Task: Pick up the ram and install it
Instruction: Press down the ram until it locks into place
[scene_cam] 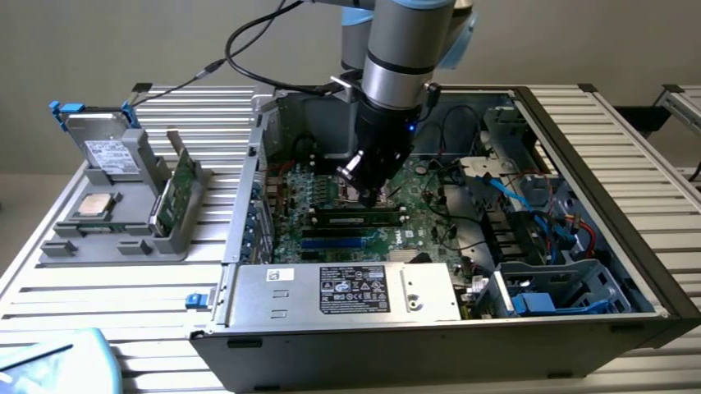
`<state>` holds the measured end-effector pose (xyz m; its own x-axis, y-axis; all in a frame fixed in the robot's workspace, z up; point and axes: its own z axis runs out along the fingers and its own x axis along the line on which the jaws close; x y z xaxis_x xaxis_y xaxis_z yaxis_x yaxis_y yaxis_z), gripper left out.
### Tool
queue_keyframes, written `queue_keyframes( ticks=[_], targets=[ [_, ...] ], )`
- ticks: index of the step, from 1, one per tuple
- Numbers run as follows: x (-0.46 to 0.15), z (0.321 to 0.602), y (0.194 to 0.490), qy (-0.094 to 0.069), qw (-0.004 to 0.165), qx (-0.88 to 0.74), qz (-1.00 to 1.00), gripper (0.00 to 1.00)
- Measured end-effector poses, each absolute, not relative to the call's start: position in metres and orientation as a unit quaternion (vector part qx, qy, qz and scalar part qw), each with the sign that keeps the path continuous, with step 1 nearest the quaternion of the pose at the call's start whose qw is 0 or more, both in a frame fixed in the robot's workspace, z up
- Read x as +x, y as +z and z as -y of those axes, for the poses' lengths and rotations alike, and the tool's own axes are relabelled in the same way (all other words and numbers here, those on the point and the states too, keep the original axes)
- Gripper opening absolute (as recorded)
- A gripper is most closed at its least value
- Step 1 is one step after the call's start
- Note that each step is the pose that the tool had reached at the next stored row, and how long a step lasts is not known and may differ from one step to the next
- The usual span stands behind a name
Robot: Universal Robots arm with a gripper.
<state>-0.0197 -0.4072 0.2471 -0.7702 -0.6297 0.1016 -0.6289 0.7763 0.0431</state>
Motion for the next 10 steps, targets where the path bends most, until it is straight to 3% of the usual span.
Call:
queue_keyframes(
  ticks=[10],
  targets=[
    [-0.0197,0.4072,0.2470,0.006,0.059,0.303,0.951,0.11]
  ],
)
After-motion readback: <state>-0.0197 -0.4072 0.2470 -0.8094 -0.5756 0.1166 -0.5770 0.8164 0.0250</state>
